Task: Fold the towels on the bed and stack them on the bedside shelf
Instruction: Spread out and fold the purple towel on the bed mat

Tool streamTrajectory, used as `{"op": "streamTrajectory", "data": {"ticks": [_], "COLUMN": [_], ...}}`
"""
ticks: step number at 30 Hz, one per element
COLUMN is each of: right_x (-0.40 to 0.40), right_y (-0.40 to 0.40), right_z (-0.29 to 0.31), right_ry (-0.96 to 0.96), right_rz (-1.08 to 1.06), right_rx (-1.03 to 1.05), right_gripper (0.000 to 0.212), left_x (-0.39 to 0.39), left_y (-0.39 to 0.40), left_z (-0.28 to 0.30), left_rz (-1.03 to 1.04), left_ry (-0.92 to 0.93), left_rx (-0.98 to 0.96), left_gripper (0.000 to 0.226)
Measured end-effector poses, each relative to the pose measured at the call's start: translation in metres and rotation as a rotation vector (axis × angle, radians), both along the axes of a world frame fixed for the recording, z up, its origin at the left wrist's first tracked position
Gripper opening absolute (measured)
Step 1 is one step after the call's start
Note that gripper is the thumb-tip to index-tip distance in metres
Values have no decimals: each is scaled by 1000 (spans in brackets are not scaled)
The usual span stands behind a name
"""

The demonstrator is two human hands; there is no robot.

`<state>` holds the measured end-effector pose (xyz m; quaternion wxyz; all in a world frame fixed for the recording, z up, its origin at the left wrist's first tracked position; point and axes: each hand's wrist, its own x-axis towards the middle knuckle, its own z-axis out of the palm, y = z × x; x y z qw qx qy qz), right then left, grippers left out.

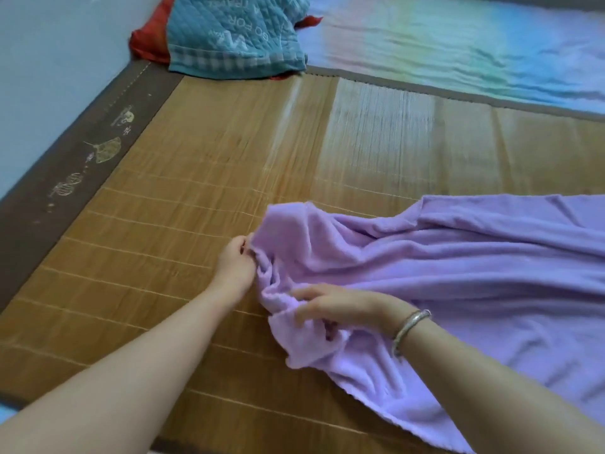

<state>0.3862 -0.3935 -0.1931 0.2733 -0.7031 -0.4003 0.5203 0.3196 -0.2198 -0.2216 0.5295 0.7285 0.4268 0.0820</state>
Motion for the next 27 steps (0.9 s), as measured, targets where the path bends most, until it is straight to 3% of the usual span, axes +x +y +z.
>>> {"op": "streamTrajectory", "data": {"ticks": [1,3,6,8,10,12,16,18,21,24,27], "right_x": [-6,-9,10,30,49,68,98,106,110,121,156], "right_y": [8,23,40,44,42,37,32,34,38,46,72], "right_z": [11,12,2,-5,-14,-16,-19,-21,-14,-2,11], "right_ry": [201,246,-18,-305,-597,-739,-785,-746,-729,-712,-875], "right_rz": [-36,-114,-472,-765,-902,-885,-625,-408,-228,-317,-709], "right_rx": [-130,-247,-34,95,96,31,-299,-501,-641,-575,-203], "right_gripper": [15,24,22,17,12,17,41,38,20,13,11], "left_x": [-5,-8,2,11,20,27,39,47,56,66,98], "left_y": [14,32,47,53,53,53,45,41,41,53,89], "left_z": [-2,-2,3,1,-3,-10,-21,-23,-22,-7,16], "left_rz": [-13,-22,-102,-225,-345,-426,-501,-564,-748,-714,-272], "left_ry": [36,20,-2,61,154,216,193,208,340,419,173], "left_rx": [25,-26,-84,-56,33,84,-63,-22,91,104,27], "left_gripper": [23,31,35,43,47,40,33,33,19,15,6]}}
